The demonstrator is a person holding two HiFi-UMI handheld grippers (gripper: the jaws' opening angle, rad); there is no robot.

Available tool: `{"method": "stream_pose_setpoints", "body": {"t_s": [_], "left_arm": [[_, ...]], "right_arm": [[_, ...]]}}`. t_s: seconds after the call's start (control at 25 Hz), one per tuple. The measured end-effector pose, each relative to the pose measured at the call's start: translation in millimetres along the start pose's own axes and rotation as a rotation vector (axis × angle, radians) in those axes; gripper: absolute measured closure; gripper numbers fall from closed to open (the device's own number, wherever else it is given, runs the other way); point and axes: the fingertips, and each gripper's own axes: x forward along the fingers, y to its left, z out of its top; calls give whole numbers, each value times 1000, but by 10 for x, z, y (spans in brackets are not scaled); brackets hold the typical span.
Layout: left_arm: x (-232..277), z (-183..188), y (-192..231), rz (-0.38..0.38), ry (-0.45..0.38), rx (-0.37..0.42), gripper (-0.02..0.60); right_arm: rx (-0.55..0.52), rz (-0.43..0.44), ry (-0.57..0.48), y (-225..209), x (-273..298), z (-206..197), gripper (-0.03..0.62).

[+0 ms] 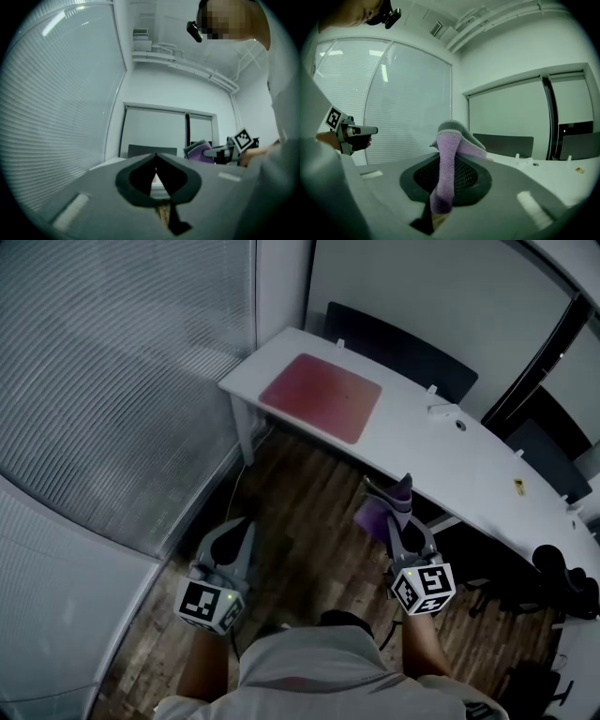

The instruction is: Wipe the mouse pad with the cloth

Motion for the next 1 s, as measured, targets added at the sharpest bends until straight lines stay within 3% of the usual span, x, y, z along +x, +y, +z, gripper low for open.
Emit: {"method": "stream_pose_setpoints", "body": {"t_s": [0.24,0.48,0.64,0.84,1.0], "left_arm": [[258,-92,218,8,11,-1,580],[728,-102,592,69,19,-8,580],[1339,-6,839,101,-2,-43,580],[2319,80,1117,115,9,-17,580],[3035,142,1252,102,23,5,580]], "right_arm": [[-2,14,24,-138,414,14,546],[-13,96,22,-335,1179,148,546],[-2,121,4,-747,1818,287,546],[8,168,1,-1288,2604,405,546],[45,157,11,-1806,3130,402,546]]}}
